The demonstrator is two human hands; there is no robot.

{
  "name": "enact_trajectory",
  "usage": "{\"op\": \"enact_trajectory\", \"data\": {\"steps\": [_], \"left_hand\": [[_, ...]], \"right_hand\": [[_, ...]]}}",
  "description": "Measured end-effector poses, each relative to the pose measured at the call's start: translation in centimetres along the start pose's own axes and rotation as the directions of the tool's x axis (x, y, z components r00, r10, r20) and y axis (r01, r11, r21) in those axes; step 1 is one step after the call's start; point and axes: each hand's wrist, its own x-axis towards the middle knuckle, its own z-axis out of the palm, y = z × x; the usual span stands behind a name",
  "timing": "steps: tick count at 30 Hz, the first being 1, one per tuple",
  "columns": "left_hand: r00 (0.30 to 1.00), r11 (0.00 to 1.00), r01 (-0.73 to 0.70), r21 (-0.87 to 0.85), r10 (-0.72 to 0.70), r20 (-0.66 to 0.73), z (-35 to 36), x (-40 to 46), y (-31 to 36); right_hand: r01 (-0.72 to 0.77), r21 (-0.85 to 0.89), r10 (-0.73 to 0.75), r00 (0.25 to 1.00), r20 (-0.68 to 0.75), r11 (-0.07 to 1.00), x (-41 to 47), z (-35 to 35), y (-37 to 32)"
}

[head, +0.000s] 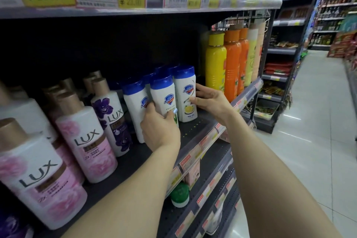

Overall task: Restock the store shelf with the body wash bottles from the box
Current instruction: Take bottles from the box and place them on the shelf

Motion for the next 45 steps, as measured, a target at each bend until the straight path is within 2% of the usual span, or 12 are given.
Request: {"op": "enact_trajectory", "data": {"steps": [14,21,28,31,35,38,42,45], "left_hand": [[0.998,0.998,-0.059,-0.008,0.059,-0.011,0.2,0.4,-0.3],[0.997,0.997,-0.075,0.031,0.076,-0.017,-0.8,0.2,-0.1],[0.973,0.979,-0.165,-0.118,0.181,0.14,-3.7,-2.5,0.8],[0.951,0.973,-0.15,-0.178,0.191,0.243,-5.6,-4.7,1.3],[0.862,0.971,-0.103,-0.215,0.195,0.467,-7.6,-9.7,-0.4],[0.743,0.987,-0.001,-0.158,0.107,0.661,-8.5,-14.0,-5.0],[0.567,0.988,0.134,0.072,-0.136,0.813,-9.7,-19.8,-15.3],[0.445,0.953,0.143,0.268,-0.304,0.842,-10.7,-24.0,-24.5]], "right_hand": [[-0.01,-0.023,0.008,0.996,-0.091,1.0,-0.9,0.6,0.0],[0.014,-0.218,-0.062,0.975,-0.215,0.976,-2.6,1.9,-0.1],[0.023,-0.289,-0.138,0.912,-0.386,0.957,-8.7,1.9,-2.0],[-0.034,-0.238,-0.077,0.893,-0.444,0.971,-13.3,1.3,-1.9],[-0.214,-0.102,0.127,0.835,-0.535,0.971,-20.9,1.5,1.4],[-0.405,0.011,0.347,0.768,-0.538,0.914,-27.7,2.7,6.2],[-0.653,0.162,0.636,0.6,-0.486,0.74,-37.5,5.6,15.4],[-0.775,0.25,0.777,0.434,-0.457,0.58,-44.6,8.6,23.6]]}}
